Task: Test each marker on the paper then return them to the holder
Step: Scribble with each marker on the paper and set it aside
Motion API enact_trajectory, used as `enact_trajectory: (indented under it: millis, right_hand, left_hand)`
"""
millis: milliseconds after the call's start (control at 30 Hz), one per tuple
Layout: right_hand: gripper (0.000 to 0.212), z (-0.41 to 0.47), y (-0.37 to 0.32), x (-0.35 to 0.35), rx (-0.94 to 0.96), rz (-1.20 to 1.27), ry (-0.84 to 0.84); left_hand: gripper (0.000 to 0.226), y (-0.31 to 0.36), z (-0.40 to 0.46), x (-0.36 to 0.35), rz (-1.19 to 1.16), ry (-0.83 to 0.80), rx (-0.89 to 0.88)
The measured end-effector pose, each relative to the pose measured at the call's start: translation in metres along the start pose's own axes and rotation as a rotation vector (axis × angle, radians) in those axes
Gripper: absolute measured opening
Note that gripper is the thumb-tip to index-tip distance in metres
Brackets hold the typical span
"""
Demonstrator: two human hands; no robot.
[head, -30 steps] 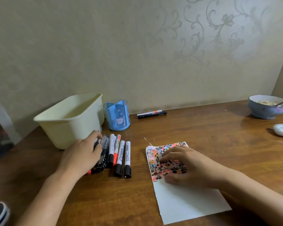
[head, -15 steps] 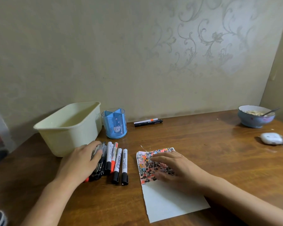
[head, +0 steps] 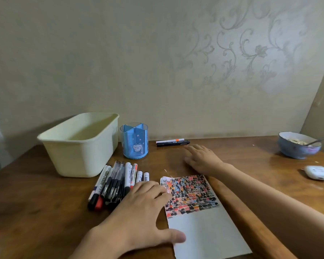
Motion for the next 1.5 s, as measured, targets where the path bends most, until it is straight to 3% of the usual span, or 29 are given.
enact_trajectory:
  millis: [133, 567, 800, 1000, 1133, 1233, 1300, 1433, 1500]
  right_hand:
    - [0.055, 0.033, 0.011, -0.015, -0.089, 0.027, 0.052]
    - [0.051, 0.066, 0.021, -0.032, -0.076, -0.028, 0.188]
    - [0.021, 0.058, 0.017, -0.027, -0.051, 0.010, 0.287]
    - [0.023, 0.047, 0.012, -0.021, -0.023, 0.006, 0.303]
    - [0.018, 0.014, 0.009, -0.002, 0.008, 0.136, 0.350]
    - [0.018, -0.025, 0.004, 0.017, 0.095, 0.183, 0.289]
    - [0.020, -0.056, -0.004, 0.030, 0.173, 0.198, 0.259]
    - [0.024, -0.107, -0.027, 0.045, 0.280, 0.276, 0.229]
    - [0.027, -0.121, -0.038, 0.046, 0.300, 0.330, 0.236]
  left_hand:
    - [0.108, -0.004, 0.004, -0.007, 0.007, -0.047, -0.009]
    - [0.108, -0.013, 0.010, -0.010, -0.037, -0.082, -0.024]
    - [0.106, -0.011, 0.009, -0.008, -0.041, -0.091, -0.007]
    - [0.105, -0.011, 0.007, -0.007, -0.048, -0.093, 0.001]
    - [0.106, -0.010, 0.006, -0.007, -0.048, -0.089, -0.001]
    - [0.107, -0.009, 0.004, -0.005, -0.079, -0.068, 0.012]
    - [0.099, -0.008, 0.003, 0.000, -0.121, -0.025, 0.029]
    - [0.056, -0.004, 0.003, 0.009, -0.232, 0.215, 0.043]
    - [0.046, -0.003, 0.002, 0.011, -0.248, 0.301, 0.040]
Point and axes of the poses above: each hand's wrist, its own z-axis towards the middle knuckle, its own x-axis out of the back of the hand, y = z × x, the point moved 3 cm from there along z, towards the middle knuckle, and after that the axes turned 12 degrees about x, right-handed, at the moved point
